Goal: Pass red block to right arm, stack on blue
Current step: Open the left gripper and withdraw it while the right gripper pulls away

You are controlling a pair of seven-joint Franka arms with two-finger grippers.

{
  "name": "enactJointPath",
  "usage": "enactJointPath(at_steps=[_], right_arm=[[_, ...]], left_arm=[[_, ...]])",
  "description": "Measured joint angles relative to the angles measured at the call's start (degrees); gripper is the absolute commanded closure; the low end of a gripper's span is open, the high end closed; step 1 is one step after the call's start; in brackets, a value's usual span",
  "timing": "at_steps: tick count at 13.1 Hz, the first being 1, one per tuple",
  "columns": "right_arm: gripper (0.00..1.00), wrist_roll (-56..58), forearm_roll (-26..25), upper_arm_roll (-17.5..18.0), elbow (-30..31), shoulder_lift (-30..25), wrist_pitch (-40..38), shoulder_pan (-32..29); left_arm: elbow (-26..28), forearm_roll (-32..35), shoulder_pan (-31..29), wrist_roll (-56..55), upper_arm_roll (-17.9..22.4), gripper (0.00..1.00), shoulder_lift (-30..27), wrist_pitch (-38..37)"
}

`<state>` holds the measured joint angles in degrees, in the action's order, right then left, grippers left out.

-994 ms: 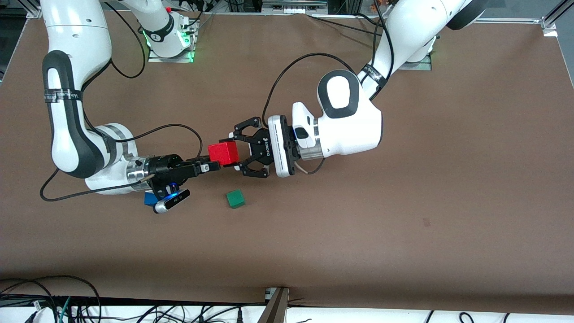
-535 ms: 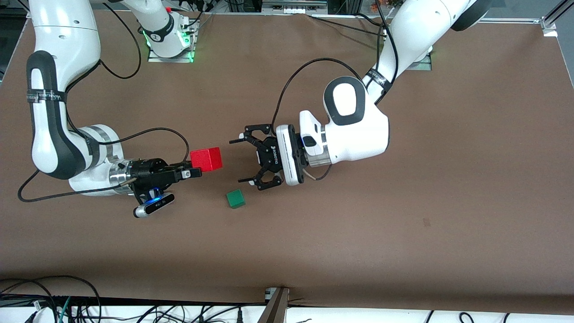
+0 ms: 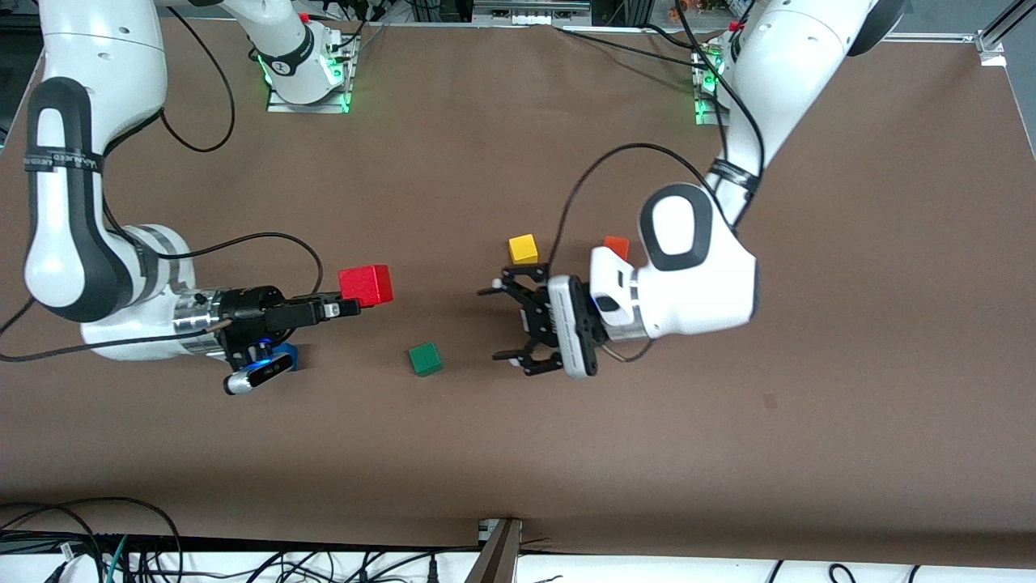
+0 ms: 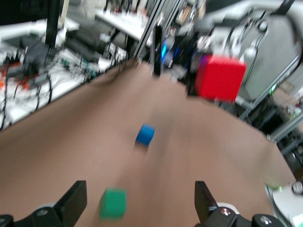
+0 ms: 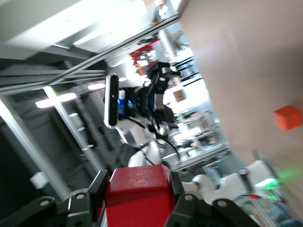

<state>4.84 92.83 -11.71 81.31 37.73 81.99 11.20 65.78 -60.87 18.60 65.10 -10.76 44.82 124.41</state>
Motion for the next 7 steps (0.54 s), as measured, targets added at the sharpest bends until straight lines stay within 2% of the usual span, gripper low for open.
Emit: enactJointPath(at_steps=[3, 7], right_arm=[[0.8, 1.13, -11.34, -3.47, -3.36, -0.58, -0.08, -0.07], [0.8, 8.84, -28.23, -4.95, -5.0, -3.16, 0.09, -0.06]], left_arm=[[0.05, 5.65, -1.63, -2.86, 3.28, 0.0, 0.01, -5.95], [0.19, 14.45, -6.56, -4.95, 5.49, 0.0, 0.02, -18.85]])
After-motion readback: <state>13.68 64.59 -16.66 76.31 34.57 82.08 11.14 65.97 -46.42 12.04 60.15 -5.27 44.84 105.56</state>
